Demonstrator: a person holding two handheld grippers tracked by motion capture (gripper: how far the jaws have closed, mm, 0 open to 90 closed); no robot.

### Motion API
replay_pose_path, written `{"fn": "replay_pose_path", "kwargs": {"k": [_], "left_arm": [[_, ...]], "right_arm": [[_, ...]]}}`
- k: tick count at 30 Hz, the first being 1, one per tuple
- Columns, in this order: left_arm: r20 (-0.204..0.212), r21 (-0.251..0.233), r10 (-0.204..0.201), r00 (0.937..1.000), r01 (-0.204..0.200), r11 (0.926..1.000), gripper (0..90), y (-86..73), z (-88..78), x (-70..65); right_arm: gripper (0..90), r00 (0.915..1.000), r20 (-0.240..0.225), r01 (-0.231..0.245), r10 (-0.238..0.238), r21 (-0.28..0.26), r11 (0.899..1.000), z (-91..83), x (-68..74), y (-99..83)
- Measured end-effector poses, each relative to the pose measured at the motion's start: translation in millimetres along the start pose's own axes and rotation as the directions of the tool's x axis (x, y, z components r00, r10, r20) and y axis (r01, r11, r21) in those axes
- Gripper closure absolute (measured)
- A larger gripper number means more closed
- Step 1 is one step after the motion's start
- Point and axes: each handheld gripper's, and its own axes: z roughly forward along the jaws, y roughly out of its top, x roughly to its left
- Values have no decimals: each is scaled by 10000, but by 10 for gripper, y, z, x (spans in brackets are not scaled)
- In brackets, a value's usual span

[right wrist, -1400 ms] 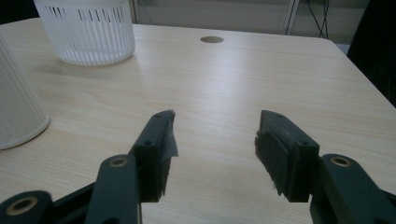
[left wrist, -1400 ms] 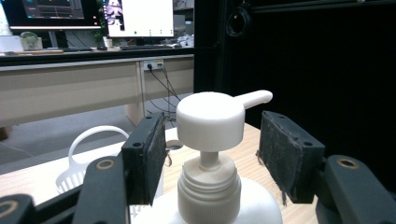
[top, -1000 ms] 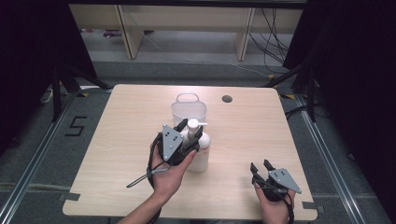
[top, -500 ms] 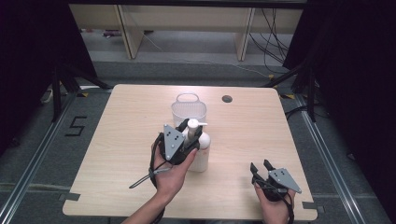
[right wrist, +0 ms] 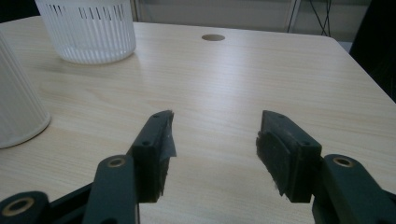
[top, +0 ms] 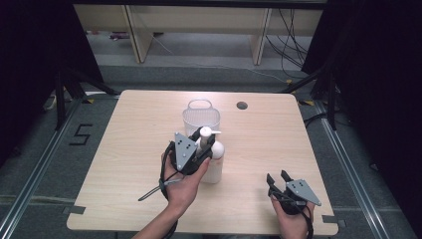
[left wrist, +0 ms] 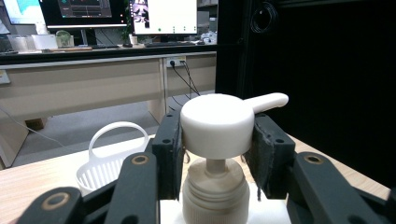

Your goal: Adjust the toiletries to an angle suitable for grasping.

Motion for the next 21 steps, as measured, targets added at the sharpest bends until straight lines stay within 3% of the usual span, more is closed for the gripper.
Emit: {"fn": "replay_pose_path", "kwargs": {"k": [12,15,16,21], "left_arm": [[110,-62,-70,9999,71,10000,592,-2,-4,49],[160,-41,-59,9999,59,10000,592,0,-1,67],[178,-70,-94,9998,95,9999,592,0,2,70],[240,-212,-146,9996,151,9997,592,12,1,94]], "right_arm": [[452,9997,51,226,-226,-97,9997,5,-15,1],[452,9999,-126,111,-110,125,9999,4,-5,5],[452,9997,-208,82,-83,-72,9999,17,-6,-1],[453,9999,-113,81,-82,-89,9999,18,-6,-1]]}}
